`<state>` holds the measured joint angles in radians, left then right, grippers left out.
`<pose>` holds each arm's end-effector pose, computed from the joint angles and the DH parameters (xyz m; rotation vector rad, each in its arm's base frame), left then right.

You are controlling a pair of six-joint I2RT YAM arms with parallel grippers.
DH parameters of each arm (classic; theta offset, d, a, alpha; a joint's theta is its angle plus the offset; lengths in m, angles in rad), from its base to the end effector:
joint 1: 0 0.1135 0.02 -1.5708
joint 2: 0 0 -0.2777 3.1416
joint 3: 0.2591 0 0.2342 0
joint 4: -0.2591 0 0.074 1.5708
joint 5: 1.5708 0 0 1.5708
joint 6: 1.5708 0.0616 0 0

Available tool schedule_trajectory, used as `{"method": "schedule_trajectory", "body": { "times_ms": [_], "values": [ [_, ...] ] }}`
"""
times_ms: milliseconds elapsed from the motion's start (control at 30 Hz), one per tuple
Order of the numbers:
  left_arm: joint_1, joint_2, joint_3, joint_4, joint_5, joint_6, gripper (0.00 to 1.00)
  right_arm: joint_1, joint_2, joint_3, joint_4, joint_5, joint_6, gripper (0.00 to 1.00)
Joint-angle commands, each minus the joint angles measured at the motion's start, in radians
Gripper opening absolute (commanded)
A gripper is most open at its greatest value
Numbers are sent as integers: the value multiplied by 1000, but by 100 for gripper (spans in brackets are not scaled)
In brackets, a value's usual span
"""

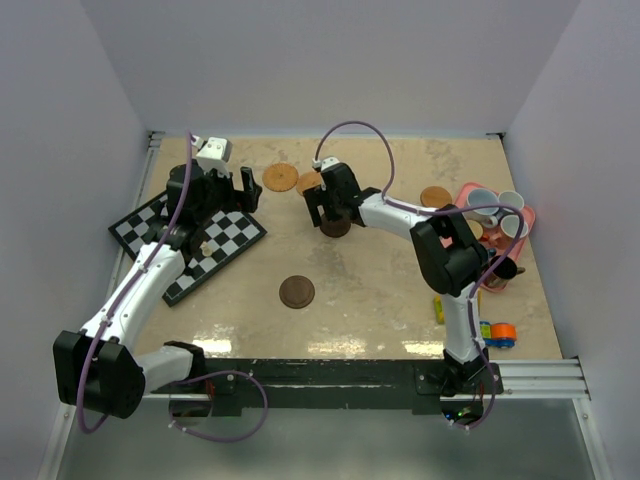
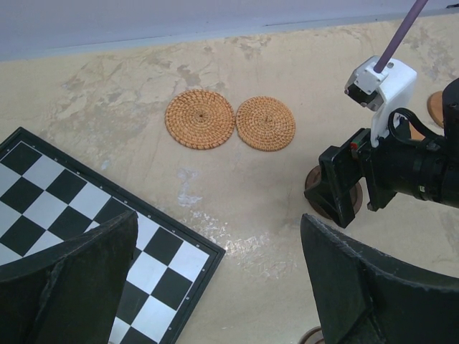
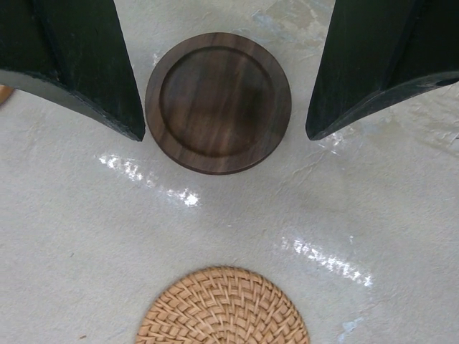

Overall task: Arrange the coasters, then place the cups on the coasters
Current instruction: Move the coaster to the center of the board.

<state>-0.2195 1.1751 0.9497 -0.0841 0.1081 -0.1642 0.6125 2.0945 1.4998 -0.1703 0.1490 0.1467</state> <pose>0.2678 -0.0666 0.3364 0.1271 1.8904 -0.3641 0.3958 0.2669 0.1834 -0.4663 2.2873 0.2067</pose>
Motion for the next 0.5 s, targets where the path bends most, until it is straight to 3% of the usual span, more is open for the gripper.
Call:
{"method": "schedule_trajectory", "body": {
  "times_ms": [0, 467],
  "values": [
    [-7, 0, 3, 37, 8, -6, 100, 1, 12, 20, 20, 54, 17, 98],
    [-9, 1, 4, 38, 21, -9, 100, 1, 45, -16, 32, 17, 22, 99]
  ]
}}
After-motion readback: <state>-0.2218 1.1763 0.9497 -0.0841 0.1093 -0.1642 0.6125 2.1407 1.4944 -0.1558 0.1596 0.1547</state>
